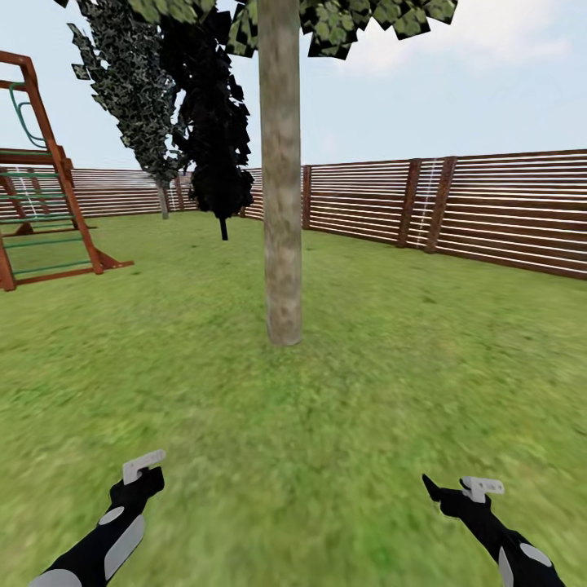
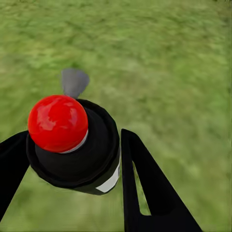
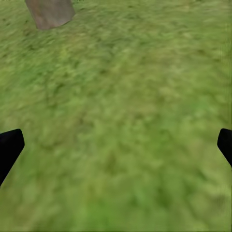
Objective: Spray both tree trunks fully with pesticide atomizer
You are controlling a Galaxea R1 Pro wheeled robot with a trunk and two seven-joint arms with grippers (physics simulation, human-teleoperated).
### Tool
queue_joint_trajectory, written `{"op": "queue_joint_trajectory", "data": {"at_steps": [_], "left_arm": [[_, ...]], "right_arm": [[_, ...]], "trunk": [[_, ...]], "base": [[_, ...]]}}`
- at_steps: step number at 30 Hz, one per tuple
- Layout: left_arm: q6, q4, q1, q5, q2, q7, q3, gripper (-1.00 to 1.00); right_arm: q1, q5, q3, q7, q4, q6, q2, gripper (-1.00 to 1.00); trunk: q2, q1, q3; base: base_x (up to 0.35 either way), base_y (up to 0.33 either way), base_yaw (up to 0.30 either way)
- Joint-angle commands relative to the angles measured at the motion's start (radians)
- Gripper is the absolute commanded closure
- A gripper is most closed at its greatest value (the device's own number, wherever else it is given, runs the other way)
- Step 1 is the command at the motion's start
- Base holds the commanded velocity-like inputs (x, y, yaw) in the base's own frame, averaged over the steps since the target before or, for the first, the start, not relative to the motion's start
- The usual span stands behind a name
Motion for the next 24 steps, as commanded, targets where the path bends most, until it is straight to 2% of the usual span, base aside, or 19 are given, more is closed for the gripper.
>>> {"op": "queue_joint_trajectory", "data": {"at_steps": [1, 15, 17, 21, 24], "left_arm": [[0.0, 0.0, 0.0, -0.001, 0.0, 0.0, 0.0, 1.0], [-0.001, 0.0, 0.0, -0.001, 0.0, -0.001, -0.001, 1.0], [-0.001, 0.0, 0.0, -0.001, 0.0, -0.001, -0.001, 1.0], [-0.002, -0.002, 0.0, -0.001, -0.001, -0.001, -0.004, 1.0], [-0.002, -0.002, 0.0, -0.002, 0.001, -0.007, -0.042, 1.0]], "right_arm": [[0.0, 0.0, 0.0, 0.0, 0.0, 0.0, 0.0, -1.0], [0.0, 0.0, 0.0, 0.0, 0.0, 0.0, -0.001, -1.0], [0.0, -0.003, 0.0, 0.0, 0.0, 0.003, -0.003, -1.0], [0.0, -0.006, -0.002, 0.0, -0.001, 0.06, -0.005, -1.0], [0.0, -0.004, 0.001, -0.001, -0.001, 0.061, -0.005, -1.0]], "trunk": [[0.0, 0.0, 0.0], [0.0, 0.0, 0.0], [0.0, 0.0, 0.0], [0.0, 0.0, 0.0], [0.0, 0.0, 0.0]], "base": [[0.332, 0.0, 0.0], [0.323, 0.0, 0.0], [0.074, 0.0, 0.0], [0.006, 0.0, 0.0], [0.0, 0.0, 0.0]]}}
